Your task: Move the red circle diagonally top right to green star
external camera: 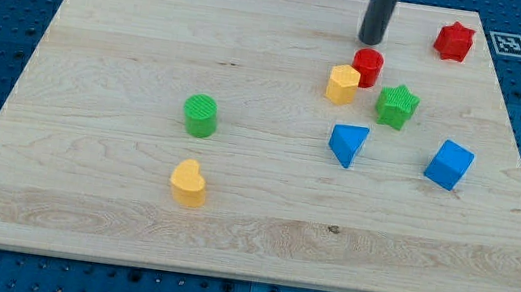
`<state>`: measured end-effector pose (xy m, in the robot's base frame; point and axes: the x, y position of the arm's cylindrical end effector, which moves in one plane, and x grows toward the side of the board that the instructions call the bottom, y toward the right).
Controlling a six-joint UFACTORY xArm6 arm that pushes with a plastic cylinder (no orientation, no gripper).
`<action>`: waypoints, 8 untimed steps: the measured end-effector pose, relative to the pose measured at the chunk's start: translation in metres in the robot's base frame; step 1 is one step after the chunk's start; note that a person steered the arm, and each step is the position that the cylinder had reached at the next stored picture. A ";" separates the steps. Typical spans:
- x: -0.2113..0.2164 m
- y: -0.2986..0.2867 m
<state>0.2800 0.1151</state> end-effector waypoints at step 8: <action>0.089 -0.008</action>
<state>0.3687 0.1074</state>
